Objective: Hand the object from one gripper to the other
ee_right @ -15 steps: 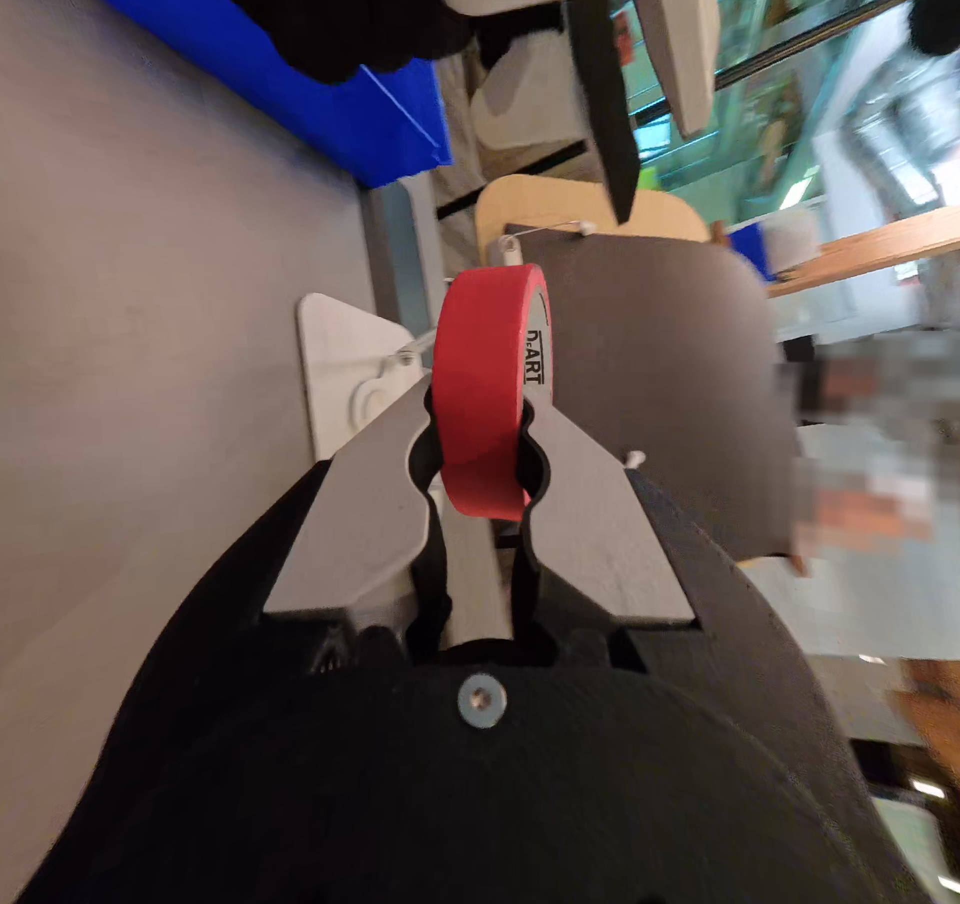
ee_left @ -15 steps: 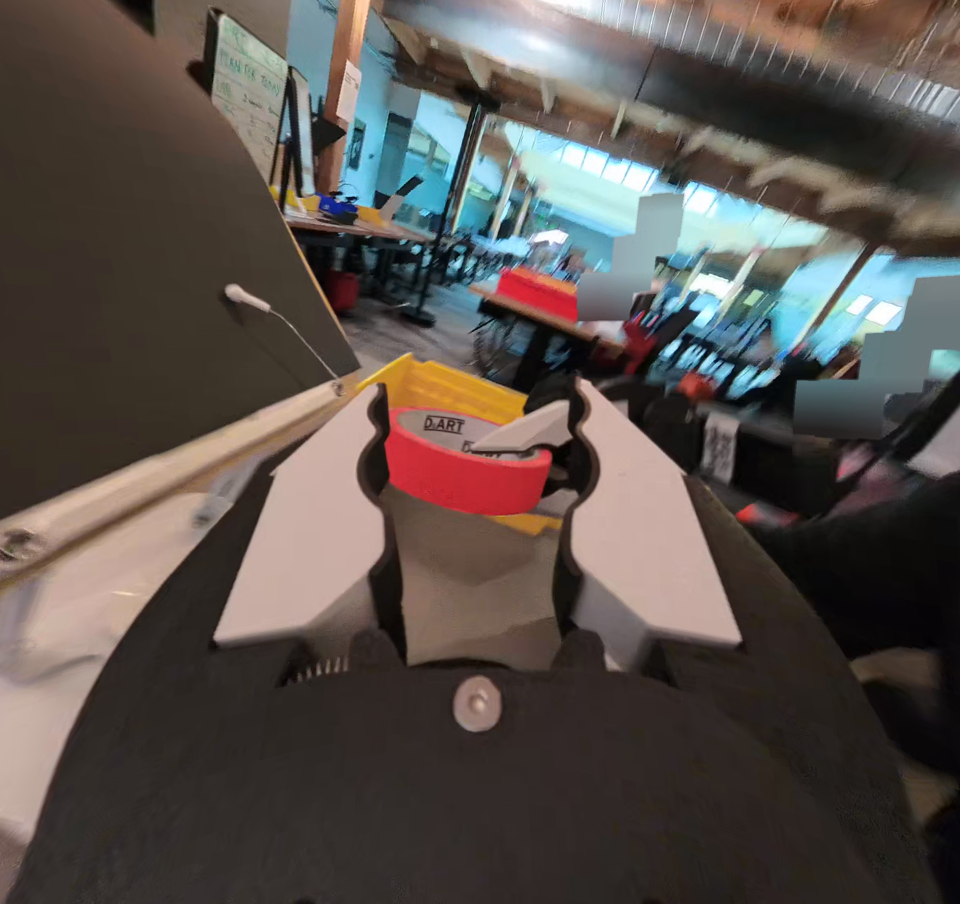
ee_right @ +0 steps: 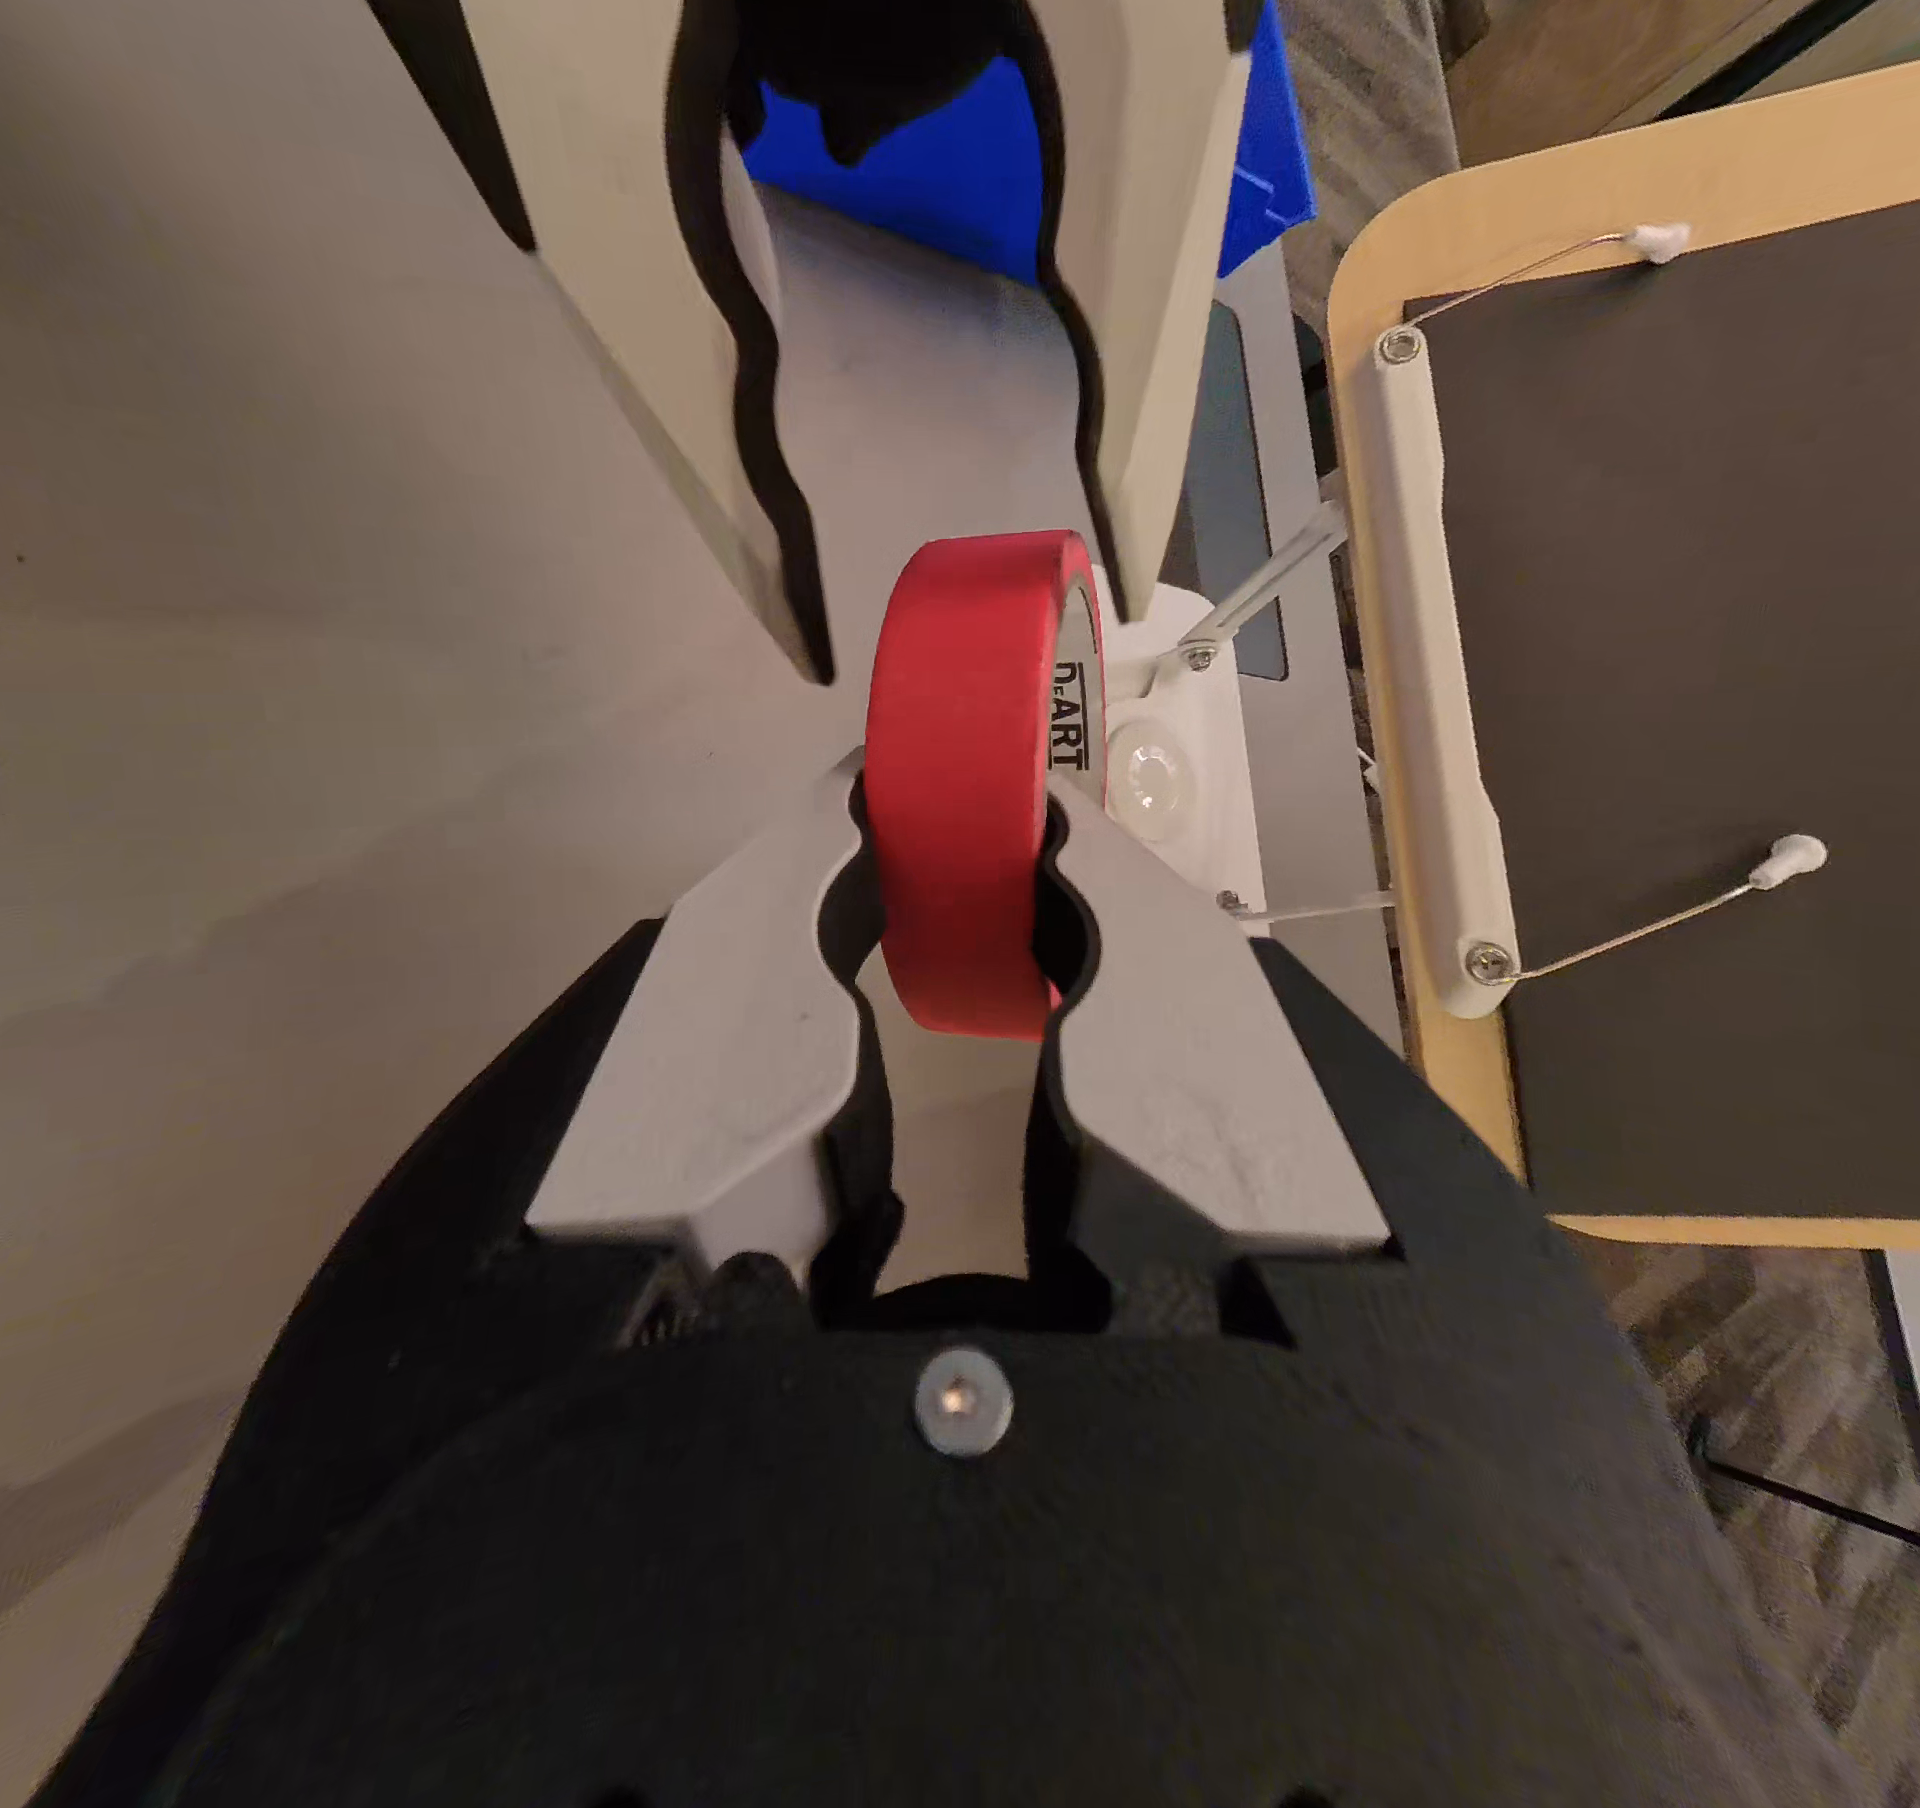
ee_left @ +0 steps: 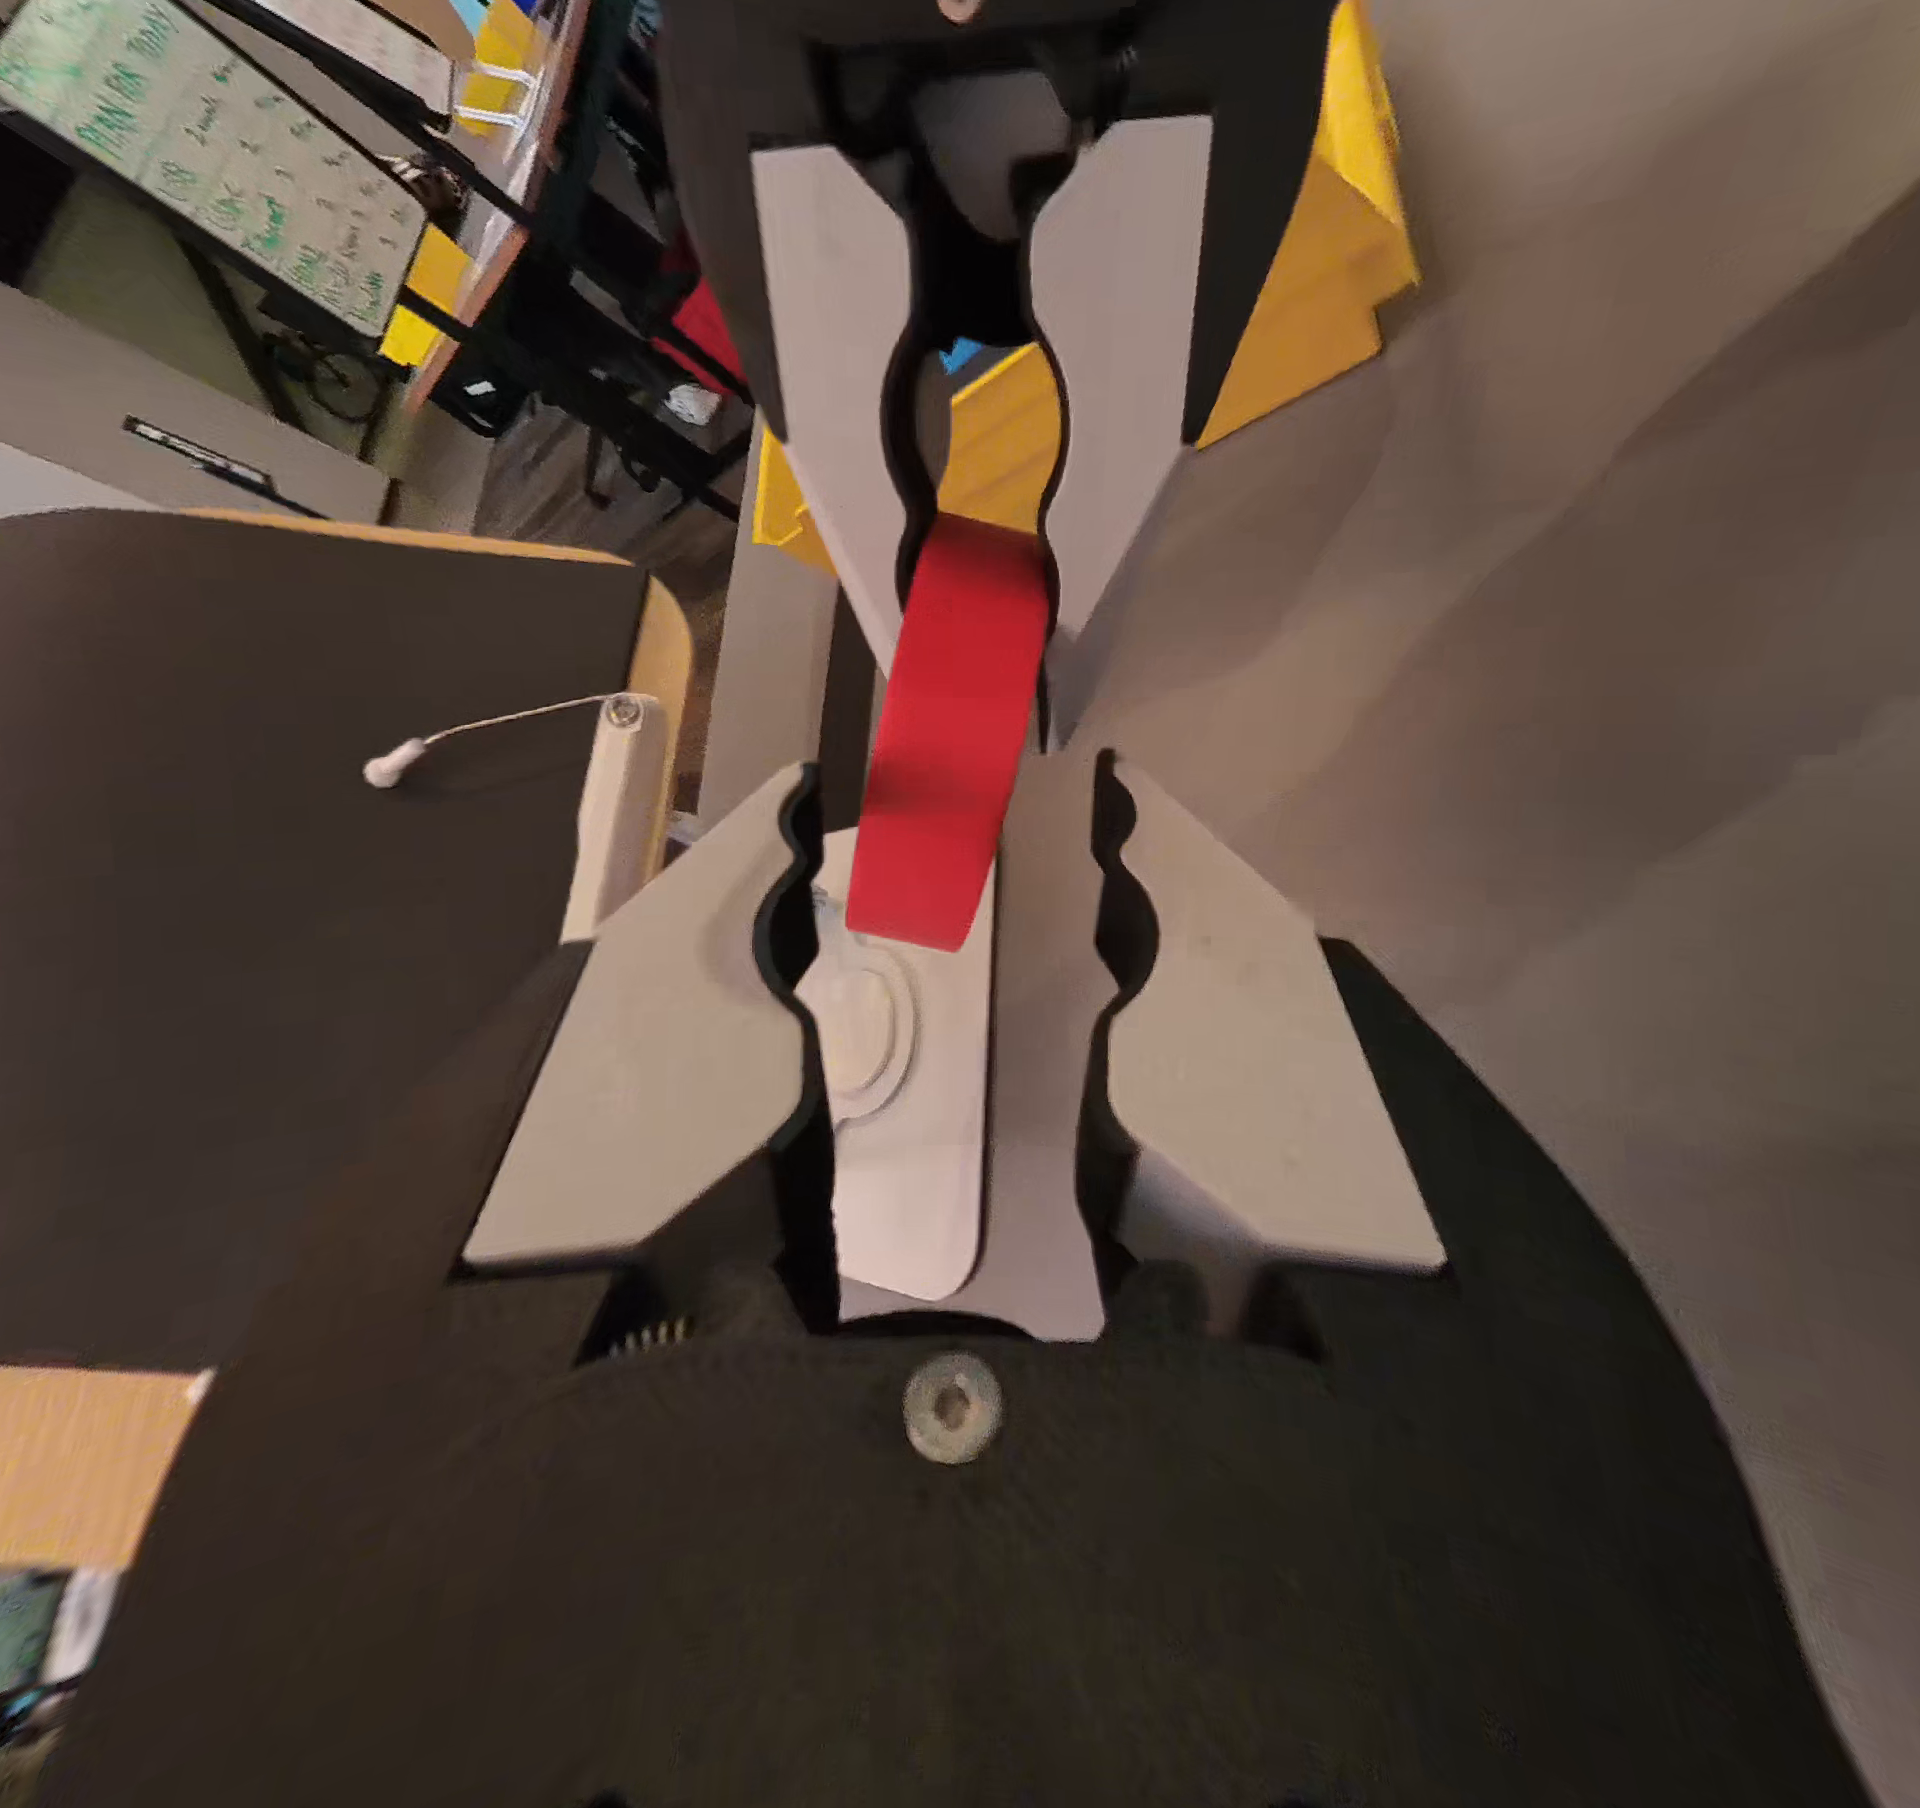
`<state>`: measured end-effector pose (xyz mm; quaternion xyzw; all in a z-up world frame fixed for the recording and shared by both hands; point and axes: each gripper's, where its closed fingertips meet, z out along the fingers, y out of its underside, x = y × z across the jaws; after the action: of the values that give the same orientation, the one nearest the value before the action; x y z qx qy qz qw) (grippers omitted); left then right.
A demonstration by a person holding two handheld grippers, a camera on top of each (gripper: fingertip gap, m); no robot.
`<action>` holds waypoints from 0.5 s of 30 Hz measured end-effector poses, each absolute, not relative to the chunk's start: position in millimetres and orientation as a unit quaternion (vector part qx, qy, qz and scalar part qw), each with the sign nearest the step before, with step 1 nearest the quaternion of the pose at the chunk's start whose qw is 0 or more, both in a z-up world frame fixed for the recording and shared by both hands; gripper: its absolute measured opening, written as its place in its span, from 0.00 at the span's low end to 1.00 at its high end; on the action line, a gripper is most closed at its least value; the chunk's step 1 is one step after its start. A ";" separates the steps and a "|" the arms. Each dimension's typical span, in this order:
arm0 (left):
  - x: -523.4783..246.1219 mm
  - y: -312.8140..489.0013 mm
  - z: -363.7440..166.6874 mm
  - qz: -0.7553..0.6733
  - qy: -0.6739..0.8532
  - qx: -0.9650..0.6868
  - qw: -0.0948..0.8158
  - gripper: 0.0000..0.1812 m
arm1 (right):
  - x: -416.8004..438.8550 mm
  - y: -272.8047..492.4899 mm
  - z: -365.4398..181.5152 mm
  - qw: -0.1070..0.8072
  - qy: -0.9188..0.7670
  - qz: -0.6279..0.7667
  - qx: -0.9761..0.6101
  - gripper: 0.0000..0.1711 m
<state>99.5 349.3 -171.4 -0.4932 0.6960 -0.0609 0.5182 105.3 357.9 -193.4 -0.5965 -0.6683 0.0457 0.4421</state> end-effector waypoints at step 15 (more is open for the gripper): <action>95.3 356.5 -171.2 -0.107 0.674 -0.522 0.512 0.14 | 104.6 355.5 -159.9 0.516 -0.656 0.040 -0.549 0.32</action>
<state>95.3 356.5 -171.2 -0.5215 0.6737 -0.1075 0.5124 104.6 355.5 -159.9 -0.5494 -0.6562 0.0403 0.5157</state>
